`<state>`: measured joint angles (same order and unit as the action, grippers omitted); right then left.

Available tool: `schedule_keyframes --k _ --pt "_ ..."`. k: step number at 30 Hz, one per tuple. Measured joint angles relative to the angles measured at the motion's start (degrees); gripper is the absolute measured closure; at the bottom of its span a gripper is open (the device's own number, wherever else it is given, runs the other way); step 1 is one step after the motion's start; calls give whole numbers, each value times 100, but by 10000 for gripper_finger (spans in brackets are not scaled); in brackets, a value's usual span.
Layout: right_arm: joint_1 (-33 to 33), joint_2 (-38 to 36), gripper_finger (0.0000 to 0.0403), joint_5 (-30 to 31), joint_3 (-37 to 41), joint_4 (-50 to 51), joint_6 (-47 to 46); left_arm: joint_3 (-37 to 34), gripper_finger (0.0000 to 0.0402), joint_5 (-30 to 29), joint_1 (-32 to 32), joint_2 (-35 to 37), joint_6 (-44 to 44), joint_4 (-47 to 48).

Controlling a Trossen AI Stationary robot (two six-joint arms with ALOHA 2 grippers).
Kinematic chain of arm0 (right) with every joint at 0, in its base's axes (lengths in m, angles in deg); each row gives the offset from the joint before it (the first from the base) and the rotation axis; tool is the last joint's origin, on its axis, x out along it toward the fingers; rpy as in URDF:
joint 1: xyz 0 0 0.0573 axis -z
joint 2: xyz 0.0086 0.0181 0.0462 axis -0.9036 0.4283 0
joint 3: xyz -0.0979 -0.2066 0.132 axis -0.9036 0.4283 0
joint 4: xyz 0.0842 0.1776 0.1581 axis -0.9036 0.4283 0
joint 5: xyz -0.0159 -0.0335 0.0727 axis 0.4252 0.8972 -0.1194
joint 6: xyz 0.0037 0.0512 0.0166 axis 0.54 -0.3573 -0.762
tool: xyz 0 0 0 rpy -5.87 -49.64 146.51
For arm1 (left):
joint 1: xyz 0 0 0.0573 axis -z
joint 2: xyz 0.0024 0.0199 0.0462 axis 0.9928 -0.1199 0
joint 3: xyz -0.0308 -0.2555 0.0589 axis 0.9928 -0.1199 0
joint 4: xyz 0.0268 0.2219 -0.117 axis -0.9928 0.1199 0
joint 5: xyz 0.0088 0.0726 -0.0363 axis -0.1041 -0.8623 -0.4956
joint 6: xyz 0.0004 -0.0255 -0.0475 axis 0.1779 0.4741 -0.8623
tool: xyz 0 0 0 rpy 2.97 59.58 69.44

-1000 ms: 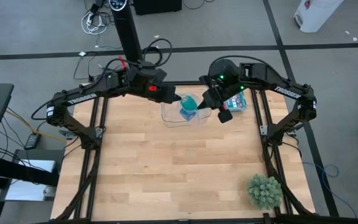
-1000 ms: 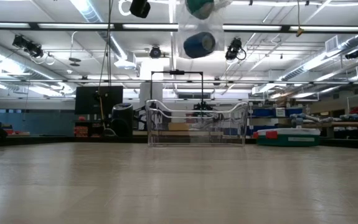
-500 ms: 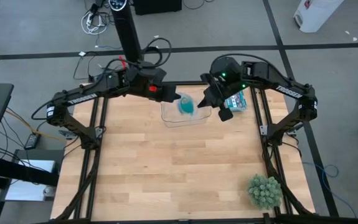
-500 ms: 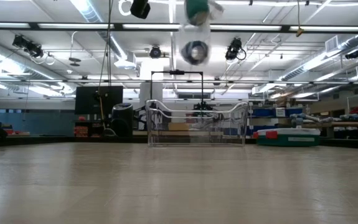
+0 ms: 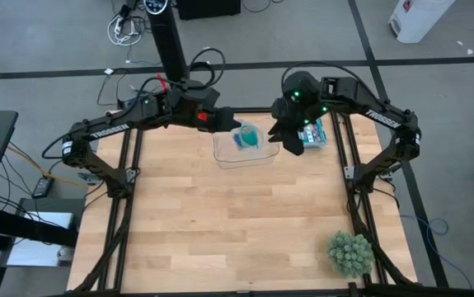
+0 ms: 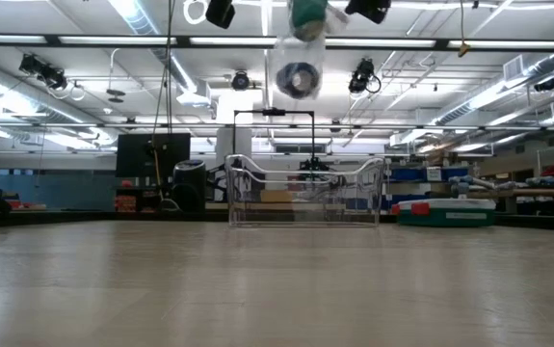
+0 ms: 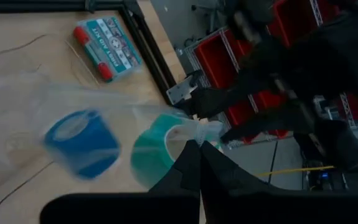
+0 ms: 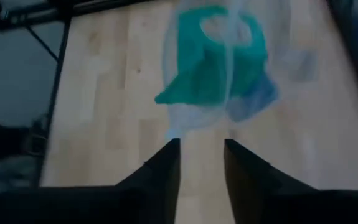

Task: Roll bandage
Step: Put the sky blue bandage into the transparent zip bag

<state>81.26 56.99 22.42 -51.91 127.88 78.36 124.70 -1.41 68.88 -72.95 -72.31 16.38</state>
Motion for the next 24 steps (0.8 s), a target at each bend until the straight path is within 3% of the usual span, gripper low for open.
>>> schedule_keyframes --k 5,10,24 --pt "172 2 254 -272 2 2 -819 0 400 -90 0 0 -4 -205" --pt "275 2 249 -754 2 -331 -1282 0 400 -181 0 0 3 -257" --pt "273 3 252 -92 2 -457 -1180 0 399 -259 0 0 -110 -868"
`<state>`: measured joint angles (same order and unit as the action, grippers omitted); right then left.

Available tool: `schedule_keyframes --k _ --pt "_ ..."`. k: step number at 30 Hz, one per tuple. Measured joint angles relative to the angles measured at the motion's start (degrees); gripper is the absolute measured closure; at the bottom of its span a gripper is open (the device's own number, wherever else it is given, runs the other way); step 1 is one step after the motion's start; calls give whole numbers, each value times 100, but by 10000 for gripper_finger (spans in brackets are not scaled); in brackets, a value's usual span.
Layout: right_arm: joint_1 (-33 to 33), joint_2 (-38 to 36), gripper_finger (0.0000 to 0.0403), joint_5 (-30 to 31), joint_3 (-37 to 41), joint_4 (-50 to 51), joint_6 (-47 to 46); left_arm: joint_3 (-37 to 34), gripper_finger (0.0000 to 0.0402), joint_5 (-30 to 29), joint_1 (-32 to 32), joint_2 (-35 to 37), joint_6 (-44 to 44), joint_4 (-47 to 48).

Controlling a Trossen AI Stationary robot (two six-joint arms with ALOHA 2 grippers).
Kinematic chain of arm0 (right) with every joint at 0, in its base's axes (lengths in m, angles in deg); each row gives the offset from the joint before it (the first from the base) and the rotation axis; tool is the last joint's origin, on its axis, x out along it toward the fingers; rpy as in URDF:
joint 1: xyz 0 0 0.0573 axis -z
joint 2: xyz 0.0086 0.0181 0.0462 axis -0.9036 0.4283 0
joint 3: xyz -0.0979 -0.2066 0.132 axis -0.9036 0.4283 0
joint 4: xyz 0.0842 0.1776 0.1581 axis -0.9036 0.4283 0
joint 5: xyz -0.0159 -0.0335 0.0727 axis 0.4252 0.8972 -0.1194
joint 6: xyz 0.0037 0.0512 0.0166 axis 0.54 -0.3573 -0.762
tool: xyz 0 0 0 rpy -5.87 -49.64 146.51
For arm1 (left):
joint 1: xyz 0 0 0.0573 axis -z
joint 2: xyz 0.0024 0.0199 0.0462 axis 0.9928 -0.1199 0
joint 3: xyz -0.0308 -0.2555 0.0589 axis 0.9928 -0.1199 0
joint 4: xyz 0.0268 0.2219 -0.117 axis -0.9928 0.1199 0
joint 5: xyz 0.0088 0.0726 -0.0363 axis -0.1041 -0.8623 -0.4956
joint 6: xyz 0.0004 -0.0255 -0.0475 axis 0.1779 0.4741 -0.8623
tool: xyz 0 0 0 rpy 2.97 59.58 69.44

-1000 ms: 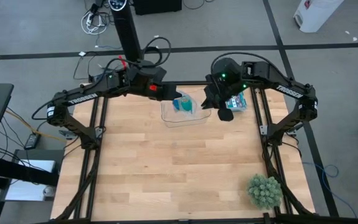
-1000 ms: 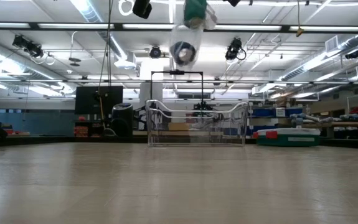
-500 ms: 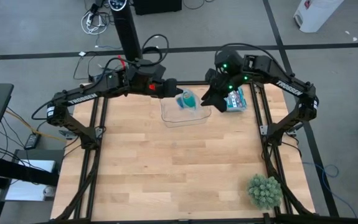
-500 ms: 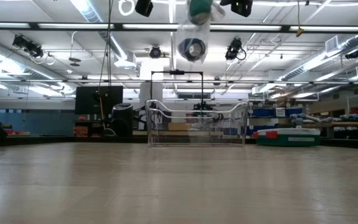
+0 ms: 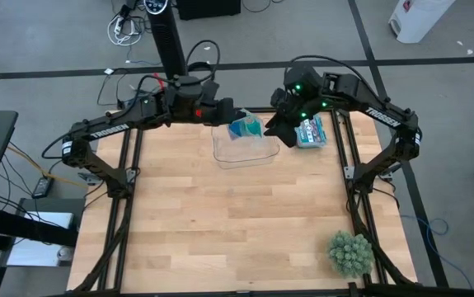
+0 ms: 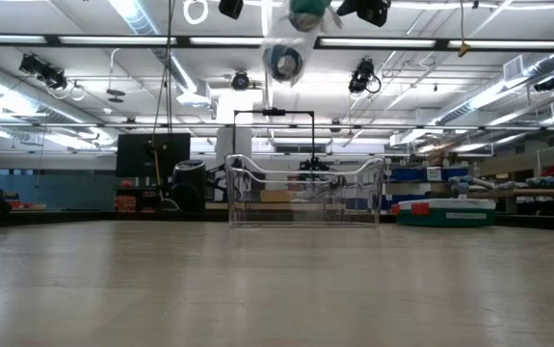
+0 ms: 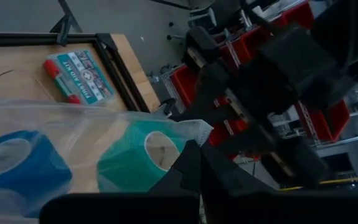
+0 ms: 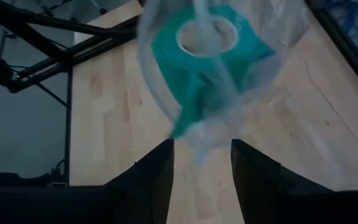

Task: Roll bandage
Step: Put the sky blue bandage into the transparent zip bag

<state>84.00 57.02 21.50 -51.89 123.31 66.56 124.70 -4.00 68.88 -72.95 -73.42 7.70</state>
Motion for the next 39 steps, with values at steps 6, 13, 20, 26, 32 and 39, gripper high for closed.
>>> schedule_keyframes --k 6,13,20,26,32,39 --pt "123 -14 252 34 2 426 -81 0 399 11 0 0 -8 18" --pt "162 -1 252 -70 4 47 -153 0 398 17 0 0 -2 -6" --pt "160 -1 252 -271 4 -171 -492 0 398 22 0 0 97 -2" --pt "144 3 252 -30 4 -289 -503 0 398 87 0 0 95 -207" --pt "144 3 266 65 4 -321 -379 0 398 81 -2 0 95 -551" --pt "153 3 391 -164 4 -322 -52 0 398 33 -2 0 276 -383"
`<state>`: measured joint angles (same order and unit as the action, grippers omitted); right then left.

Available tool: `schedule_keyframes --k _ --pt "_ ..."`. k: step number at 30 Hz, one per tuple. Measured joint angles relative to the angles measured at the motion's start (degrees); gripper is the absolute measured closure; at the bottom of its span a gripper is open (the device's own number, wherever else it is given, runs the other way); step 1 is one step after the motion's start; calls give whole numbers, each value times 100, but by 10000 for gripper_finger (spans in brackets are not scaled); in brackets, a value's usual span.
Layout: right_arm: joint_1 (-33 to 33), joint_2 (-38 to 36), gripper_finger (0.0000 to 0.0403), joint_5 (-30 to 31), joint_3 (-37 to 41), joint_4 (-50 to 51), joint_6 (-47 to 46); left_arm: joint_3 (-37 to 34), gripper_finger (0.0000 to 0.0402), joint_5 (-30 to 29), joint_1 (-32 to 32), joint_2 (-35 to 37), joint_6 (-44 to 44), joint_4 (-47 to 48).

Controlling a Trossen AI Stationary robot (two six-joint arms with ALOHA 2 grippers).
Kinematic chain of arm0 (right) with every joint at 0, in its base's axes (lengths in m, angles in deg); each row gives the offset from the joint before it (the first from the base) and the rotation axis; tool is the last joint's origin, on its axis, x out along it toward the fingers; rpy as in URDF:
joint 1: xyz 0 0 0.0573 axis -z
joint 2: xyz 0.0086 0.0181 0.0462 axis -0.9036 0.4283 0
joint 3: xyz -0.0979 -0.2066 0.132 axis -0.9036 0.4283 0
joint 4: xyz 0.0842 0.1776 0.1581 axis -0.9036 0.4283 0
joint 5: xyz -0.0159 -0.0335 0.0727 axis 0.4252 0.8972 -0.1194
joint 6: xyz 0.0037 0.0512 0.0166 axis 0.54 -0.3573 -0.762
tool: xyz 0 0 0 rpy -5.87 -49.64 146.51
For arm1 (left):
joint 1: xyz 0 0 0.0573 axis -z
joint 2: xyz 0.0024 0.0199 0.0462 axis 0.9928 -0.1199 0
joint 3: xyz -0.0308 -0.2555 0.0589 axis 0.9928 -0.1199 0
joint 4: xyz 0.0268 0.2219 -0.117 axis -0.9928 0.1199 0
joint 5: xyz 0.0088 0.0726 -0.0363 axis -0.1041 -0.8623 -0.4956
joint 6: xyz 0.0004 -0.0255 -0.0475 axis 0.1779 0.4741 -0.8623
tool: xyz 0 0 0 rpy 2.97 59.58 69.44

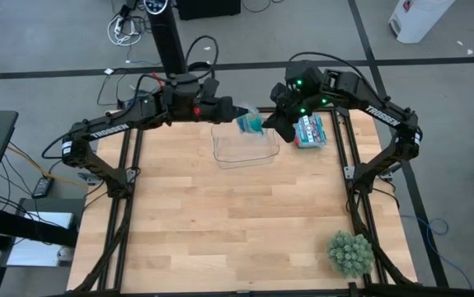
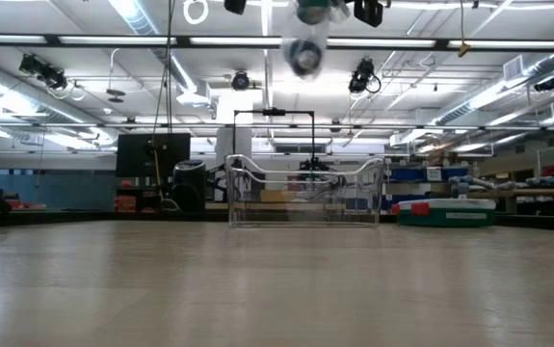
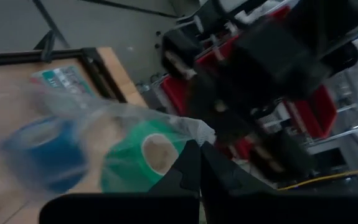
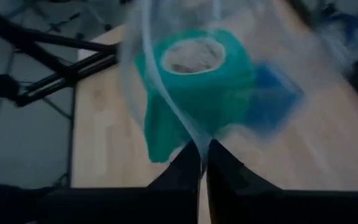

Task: Roll bandage
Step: Put the sky blue bandage into the transparent zip bag

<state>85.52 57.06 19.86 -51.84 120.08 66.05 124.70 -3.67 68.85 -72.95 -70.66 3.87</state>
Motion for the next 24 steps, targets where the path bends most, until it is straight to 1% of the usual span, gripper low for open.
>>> schedule_keyframes --k 4,8,12,15,19,24 --pt "35 -33 401 -477 0 155 -132 0 398 88 1 0 9 246" --pt "22 -81 402 -663 -2 458 -155 0 398 145 53 0 9 236" --pt "18 -76 402 -772 -2 617 -394 0 398 185 99 -39 13 238" --pt "20 -76 403 -1017 -2 764 -501 5 398 307 148 -124 176 390" --pt "29 8 403 -1020 -2 1009 -413 15 398 348 216 -402 567 946" --pt "-1 160 403 -639 0 1508 -366 4 398 344 238 -867 1303 1213"
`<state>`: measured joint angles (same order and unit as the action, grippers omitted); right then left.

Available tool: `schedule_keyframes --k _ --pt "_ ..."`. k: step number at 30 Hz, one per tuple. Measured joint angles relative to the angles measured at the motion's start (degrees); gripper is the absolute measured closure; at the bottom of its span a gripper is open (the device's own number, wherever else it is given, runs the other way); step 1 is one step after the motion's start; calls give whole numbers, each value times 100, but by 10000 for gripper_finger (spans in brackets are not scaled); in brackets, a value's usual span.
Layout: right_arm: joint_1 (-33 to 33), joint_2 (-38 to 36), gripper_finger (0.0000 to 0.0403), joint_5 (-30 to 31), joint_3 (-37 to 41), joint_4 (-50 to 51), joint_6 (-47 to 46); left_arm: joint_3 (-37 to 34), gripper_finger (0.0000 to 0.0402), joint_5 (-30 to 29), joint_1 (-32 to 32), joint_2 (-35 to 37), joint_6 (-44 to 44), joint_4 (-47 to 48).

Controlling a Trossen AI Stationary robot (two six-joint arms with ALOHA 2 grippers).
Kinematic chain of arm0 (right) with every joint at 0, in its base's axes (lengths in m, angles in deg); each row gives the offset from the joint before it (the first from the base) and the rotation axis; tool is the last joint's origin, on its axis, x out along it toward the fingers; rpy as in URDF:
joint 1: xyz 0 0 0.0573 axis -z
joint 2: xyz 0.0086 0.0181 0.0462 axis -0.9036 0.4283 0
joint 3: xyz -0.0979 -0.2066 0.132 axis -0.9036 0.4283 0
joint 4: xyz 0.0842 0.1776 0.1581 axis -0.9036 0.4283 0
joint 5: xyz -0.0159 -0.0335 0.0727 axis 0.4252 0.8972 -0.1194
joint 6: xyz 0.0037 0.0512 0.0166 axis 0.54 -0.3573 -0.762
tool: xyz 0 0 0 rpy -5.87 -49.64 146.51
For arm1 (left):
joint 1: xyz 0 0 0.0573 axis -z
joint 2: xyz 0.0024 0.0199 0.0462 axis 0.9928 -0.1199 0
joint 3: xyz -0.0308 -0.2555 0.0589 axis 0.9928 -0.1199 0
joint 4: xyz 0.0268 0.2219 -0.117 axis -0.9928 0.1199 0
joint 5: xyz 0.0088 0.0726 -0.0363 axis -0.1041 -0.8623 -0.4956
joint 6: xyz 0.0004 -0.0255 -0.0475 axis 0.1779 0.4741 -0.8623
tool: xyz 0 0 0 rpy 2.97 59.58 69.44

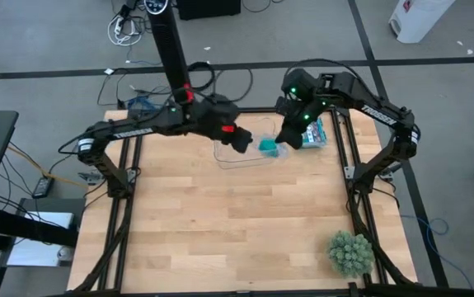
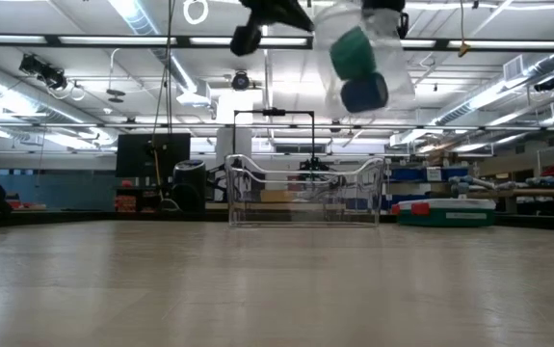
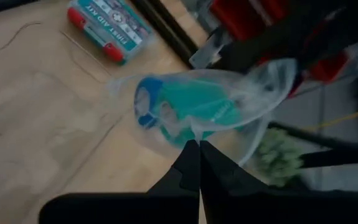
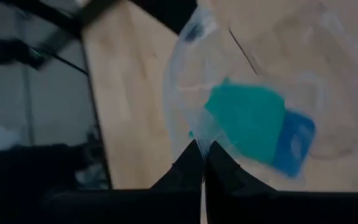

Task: Roll bandage
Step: Put the sky blue bandage into the transparent zip bag

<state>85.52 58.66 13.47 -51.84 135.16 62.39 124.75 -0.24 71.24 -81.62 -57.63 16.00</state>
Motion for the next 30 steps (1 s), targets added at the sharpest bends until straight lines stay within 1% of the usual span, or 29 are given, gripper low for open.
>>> schedule_keyframes --k 3,4,7,8,9,11,12,14,15,16,17,18,19,21,22,24,25,26,27,28,29,30 --pt "-51 176 403 348 -2 483 276 3 398 -5 0 -304 191 45" --pt "-50 254 403 283 -1 675 304 -4 398 86 0 -407 162 -33" --pt "-48 338 403 -558 8 1095 300 -17 398 714 24 -495 -164 -478" --pt "-104 295 403 -584 4 1107 318 -10 398 833 52 -478 -252 -687" --pt "-170 268 403 -339 -2 1080 371 7 398 852 85 -442 -275 -770" --pt "-269 260 403 473 -7 946 454 9 398 787 122 -391 -225 -632" --pt "-269 281 403 417 -5 928 579 7 398 757 122 -392 -217 -558" --pt "-191 293 403 -489 4 868 775 -4 398 729 106 -381 -200 -497" --pt "-194 277 403 -653 -3 785 773 -15 398 663 100 -348 -125 -475" --pt "-225 248 403 -456 -9 765 737 -14 398 530 98 -301 -53 -487" --pt "-253 218 403 89 -9 784 693 -8 399 408 100 -226 27 -464" --pt "-287 214 403 414 -7 818 695 4 399 299 106 -168 84 -351" --pt "-290 214 403 247 -7 820 857 11 399 268 95 -142 109 -297" --pt "-204 216 403 -502 -5 779 1055 13 399 343 58 -157 88 -296" --pt "-180 209 403 -494 -7 726 997 6 399 354 46 -167 84 -302" --pt "-187 205 403 167 -7 738 708 -13 399 353 39 -164 80 -317" --pt "-191 216 403 80 -1 778 807 -8 399 357 41 -142 74 -367" --pt "-163 220 403 -303 0 768 997 5 399 367 40 -127 72 -382" --pt "-139 214 403 -527 0 706 1081 9 399 382 39 -121 67 -385" --pt "-121 204 403 -358 -6 616 988 9 399 400 39 -121 46 -380" --pt "-125 198 403 58 -8 572 740 8 399 410 39 -127 28 -373" --pt "-126 207 403 156 -5 605 688 6 399 426 37 -133 22 -357"
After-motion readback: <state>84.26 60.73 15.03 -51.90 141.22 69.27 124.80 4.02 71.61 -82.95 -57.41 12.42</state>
